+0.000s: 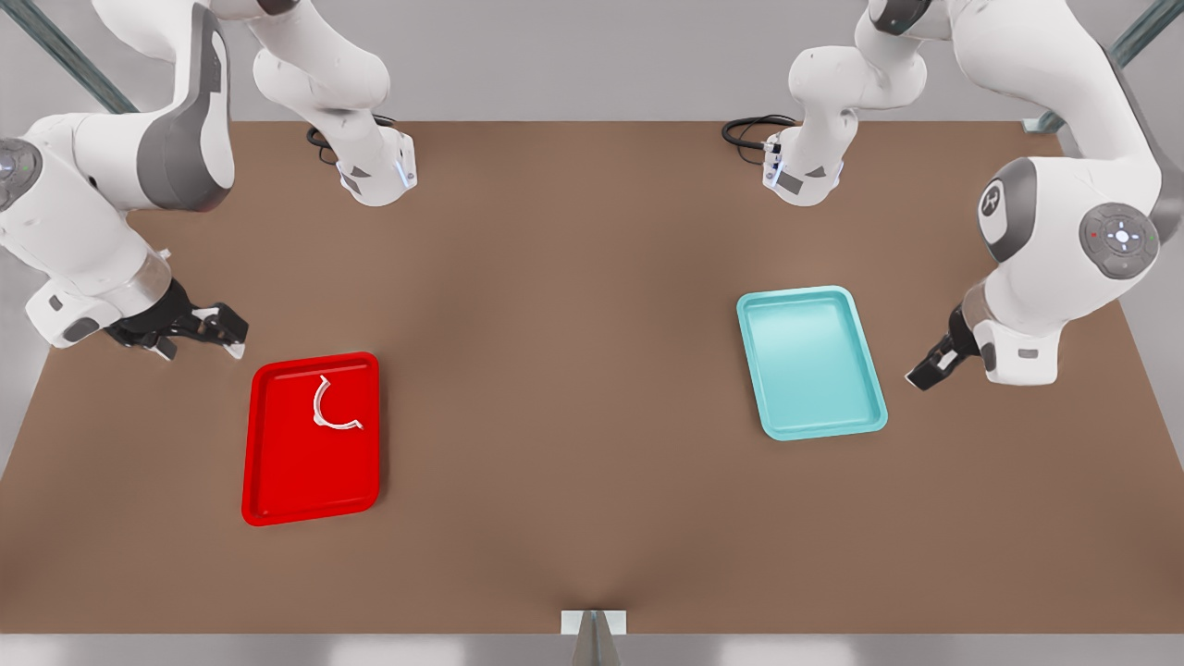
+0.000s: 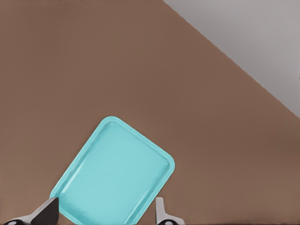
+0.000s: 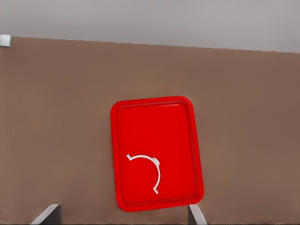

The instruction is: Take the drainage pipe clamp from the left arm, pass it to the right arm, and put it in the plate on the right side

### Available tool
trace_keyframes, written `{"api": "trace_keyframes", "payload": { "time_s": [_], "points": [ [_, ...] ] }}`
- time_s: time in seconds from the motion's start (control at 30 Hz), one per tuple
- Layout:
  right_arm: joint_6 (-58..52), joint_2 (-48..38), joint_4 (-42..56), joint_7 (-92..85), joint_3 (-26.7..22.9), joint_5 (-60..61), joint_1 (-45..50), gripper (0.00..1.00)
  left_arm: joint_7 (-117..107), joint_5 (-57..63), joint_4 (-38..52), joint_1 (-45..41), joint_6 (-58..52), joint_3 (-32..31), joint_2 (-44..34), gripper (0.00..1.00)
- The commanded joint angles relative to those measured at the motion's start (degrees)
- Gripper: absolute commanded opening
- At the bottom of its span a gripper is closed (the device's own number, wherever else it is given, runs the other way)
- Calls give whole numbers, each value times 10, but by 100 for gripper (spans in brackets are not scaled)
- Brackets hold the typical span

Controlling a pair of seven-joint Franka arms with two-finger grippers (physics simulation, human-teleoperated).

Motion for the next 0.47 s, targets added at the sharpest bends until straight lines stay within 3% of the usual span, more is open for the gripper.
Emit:
{"api": "trace_keyframes", "payload": {
  "time_s": [0.0,0.43],
  "points": [
    [-86,-7,-9,-10,-1,1,1,100,412,2,5,-1,-6,0,4,100],
    [-90,-3,-2,-9,4,1,1,100,412,0,5,-10,-6,-1,8,100]
  ]
}}
